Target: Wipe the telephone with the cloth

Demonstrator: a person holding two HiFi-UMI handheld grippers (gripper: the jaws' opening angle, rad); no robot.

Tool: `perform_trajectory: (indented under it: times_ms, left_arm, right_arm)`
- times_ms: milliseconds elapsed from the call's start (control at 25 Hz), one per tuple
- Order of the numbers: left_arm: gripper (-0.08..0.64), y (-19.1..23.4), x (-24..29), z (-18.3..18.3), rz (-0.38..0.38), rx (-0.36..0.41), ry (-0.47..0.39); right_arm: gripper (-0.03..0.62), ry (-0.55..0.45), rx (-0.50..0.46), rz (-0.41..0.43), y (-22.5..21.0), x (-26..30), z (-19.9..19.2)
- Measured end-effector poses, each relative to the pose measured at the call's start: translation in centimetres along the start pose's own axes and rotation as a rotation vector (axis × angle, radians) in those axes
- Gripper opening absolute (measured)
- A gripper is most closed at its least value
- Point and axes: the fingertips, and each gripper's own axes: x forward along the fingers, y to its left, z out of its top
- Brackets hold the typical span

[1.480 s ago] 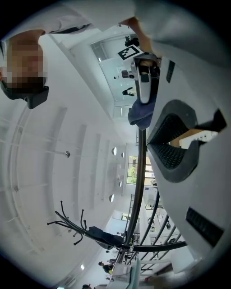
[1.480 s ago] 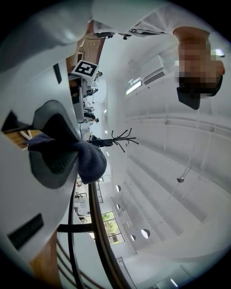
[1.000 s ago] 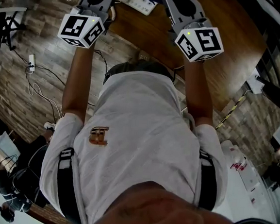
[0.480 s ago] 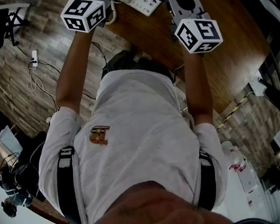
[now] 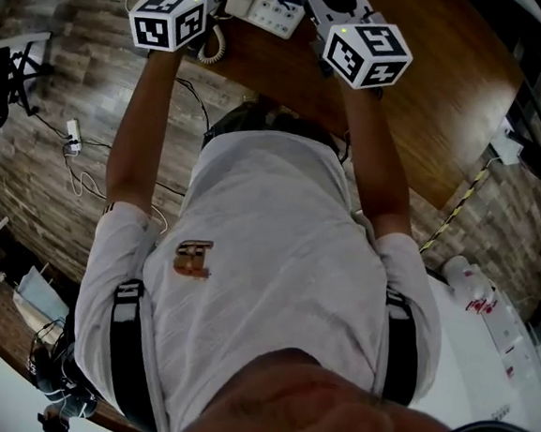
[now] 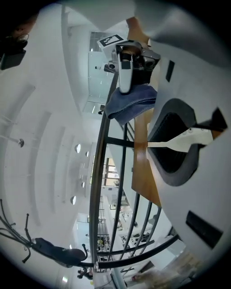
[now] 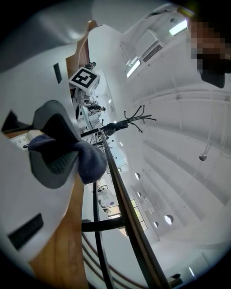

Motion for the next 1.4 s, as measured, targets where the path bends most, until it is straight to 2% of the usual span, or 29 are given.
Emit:
perform_trajectory:
  times_ms: [200, 680, 1160, 1400]
  left_arm:
    - [0.077, 1.1, 2.1, -1.4, -0.056, 0.007, 0.100]
    - [0.092, 4.6, 4.9, -4.0, -0.161, -0.031, 0.275]
    - [0.092, 4.1, 6.0, -6.0, -0.262, -0.076, 0.362]
    - [0.092, 3.8, 6.4, -6.3, -0.286, -0.084, 0.380]
  right_arm:
    - [0.060, 0.051, 0.029, -0.029, -0.7, 2.0, -1.2]
    - [0.060, 0.163, 0.117, -0.070, -1.4, 7.5, -3.4]
    - [0.060, 0.277, 0.169, -0.079, -2.2, 10.4, -5.8]
    - [0.060, 0.333, 0.174, -0.132, -3.7, 11.1, -7.1]
